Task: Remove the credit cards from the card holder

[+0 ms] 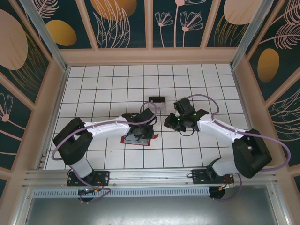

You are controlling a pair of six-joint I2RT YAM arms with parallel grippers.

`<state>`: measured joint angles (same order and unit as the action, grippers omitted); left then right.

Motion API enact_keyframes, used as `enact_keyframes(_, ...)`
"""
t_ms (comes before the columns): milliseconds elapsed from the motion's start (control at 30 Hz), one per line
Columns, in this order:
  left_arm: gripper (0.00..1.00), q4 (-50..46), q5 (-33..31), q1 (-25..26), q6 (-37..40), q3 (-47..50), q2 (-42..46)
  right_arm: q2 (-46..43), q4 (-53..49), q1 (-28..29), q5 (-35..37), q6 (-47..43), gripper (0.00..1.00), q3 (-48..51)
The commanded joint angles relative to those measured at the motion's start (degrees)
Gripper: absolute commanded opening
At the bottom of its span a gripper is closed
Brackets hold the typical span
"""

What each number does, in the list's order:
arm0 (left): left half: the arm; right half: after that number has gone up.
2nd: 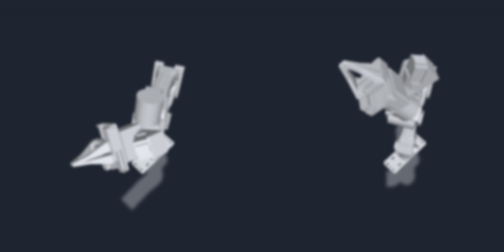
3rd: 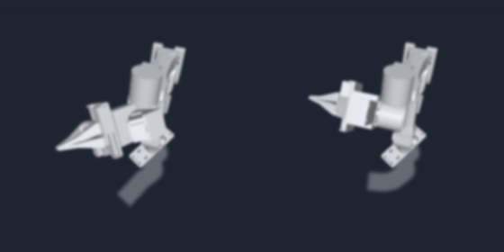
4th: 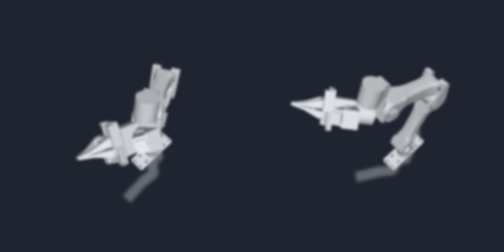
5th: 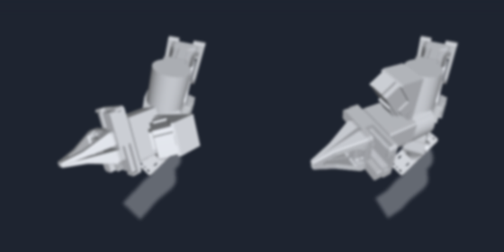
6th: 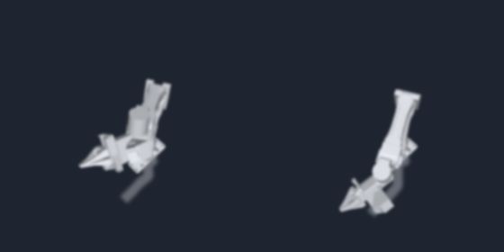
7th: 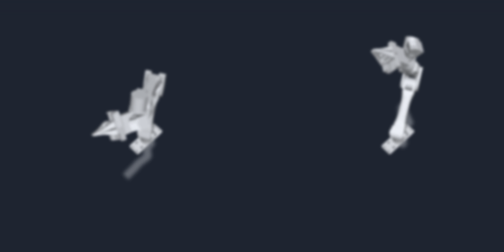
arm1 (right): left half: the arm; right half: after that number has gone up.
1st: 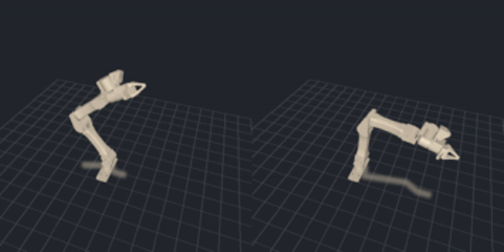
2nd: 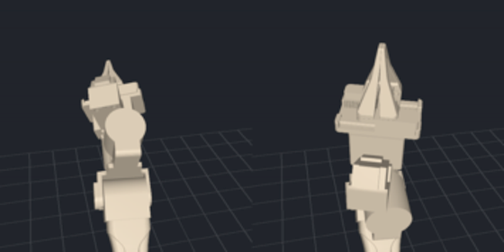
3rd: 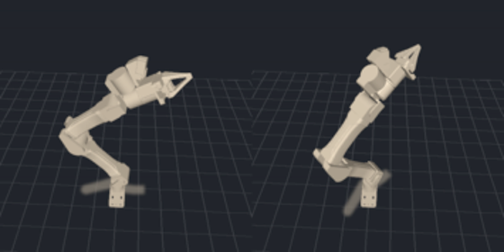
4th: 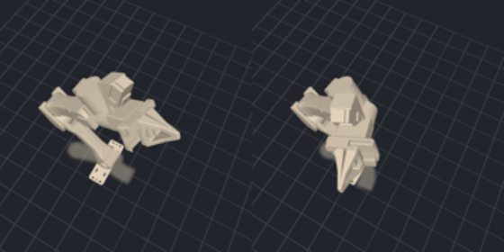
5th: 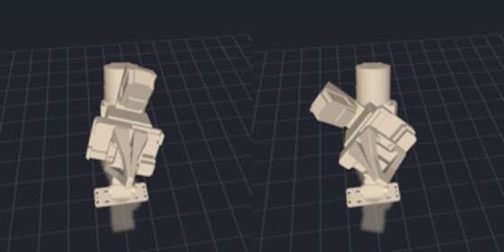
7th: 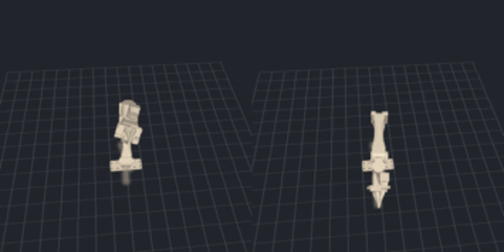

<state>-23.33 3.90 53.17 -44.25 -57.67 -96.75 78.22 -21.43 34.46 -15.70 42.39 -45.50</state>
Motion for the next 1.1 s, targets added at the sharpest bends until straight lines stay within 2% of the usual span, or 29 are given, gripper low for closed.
enact_keyframes(0,0.21,2.1,1.7,0.2,-0.8,1.6,-1.1,-1.4,-2.5,-0.4,1.5,-0.7,0.28,0.8)
enact_keyframes(467,0.18,4.2,0.9,0.0,-1.0,5.4,-2.7,-1.3,-3.1,-0.4,1.6,-0.7,0.28,0.3)
enact_keyframes(1067,0.20,1.5,-5.2,-2.6,-0.9,8.6,4.3,-0.3,-4.6,0.4,2.1,-1.2,0.28,-2.0)
